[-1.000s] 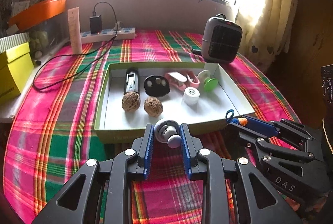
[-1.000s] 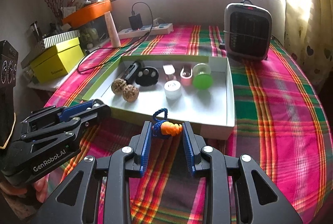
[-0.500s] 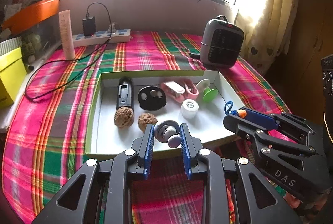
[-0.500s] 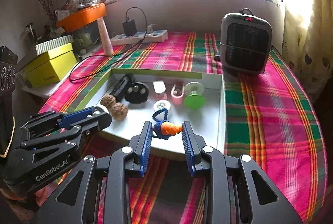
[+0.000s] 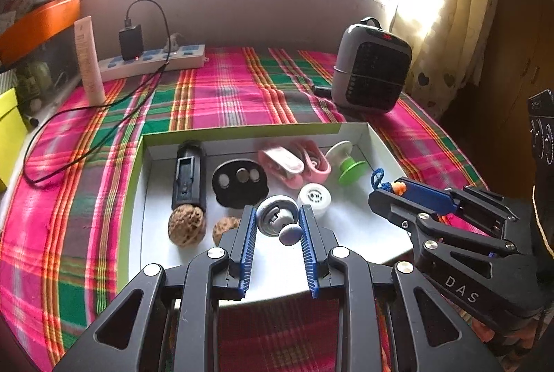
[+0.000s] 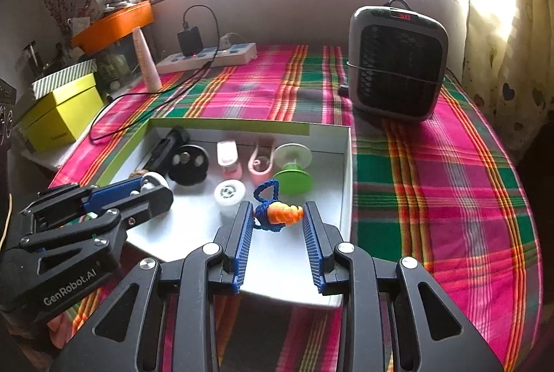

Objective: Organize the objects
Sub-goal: 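Grasp the white knob with the left tool and carry both items over the box, then lower the white knob and earplug into the box and open both tools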

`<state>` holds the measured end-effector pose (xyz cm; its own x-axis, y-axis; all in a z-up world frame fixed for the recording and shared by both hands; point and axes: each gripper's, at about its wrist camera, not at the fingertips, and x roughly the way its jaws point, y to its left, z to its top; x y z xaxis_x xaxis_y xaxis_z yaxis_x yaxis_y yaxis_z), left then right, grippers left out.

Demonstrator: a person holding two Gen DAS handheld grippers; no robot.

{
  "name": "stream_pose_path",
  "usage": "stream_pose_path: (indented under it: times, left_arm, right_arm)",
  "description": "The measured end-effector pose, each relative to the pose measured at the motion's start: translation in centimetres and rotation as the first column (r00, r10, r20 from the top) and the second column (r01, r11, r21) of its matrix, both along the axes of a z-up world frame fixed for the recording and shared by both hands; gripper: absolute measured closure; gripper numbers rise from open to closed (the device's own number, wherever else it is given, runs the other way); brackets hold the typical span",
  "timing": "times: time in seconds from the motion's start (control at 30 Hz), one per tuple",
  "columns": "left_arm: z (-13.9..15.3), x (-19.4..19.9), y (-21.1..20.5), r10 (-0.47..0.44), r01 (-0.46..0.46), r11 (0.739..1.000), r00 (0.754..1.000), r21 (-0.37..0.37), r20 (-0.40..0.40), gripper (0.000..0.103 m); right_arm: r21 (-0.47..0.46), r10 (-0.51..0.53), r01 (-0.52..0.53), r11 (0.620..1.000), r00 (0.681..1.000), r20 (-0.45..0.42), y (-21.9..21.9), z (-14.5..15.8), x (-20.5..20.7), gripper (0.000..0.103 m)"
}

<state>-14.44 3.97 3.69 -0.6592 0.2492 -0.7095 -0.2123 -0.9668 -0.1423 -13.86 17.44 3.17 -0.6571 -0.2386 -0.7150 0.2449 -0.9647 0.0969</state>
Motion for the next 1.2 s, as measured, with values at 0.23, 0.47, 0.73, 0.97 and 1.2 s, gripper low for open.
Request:
stream_pose_path:
  times: [0.23, 0.47, 0.73, 0.97, 1.2]
  left_arm:
    - [-0.5, -1.3, 0.4, 0.002, -0.002, 1.0, 1.0, -0.004, 0.014, 0.08]
    - [-1.1, -2.0, 0.6, 0.0, 0.0, 1.0, 1.0, -0.013, 0.028, 0.08]
    - [-1.8, -2.4, 0.7, 0.002, -0.001, 1.0, 0.999, -0.021, 0.046, 0.08]
    - [-2.1, -2.5, 0.9, -0.004, 0.005, 1.0, 0.999, -0.029, 0.05, 0.08]
    - [-2.2, -2.5, 1.0, -0.004, 0.005, 0.999, 0.999, -0.031, 0.049, 0.08]
  right_arm:
    - [0.001, 0.0, 0.0, 1.0, 1.0, 0.01, 0.3, -0.3, -1.0, 0.072]
    - [0.001, 0.015, -0.015, 1.0, 1.0, 0.027, 0.0, -0.9, -1.2, 0.072]
    - [0.009, 0.025, -0.026, 1.0, 0.999, 0.043, -0.2, -1.5, -1.3, 0.072]
    - [0.03, 0.042, -0.043, 0.999, 0.998, 0.043, -0.7, -1.8, -1.3, 0.072]
    - [0.045, 0.048, -0.05, 0.998, 0.998, 0.044, -1.0, -2.0, -1.4, 0.072]
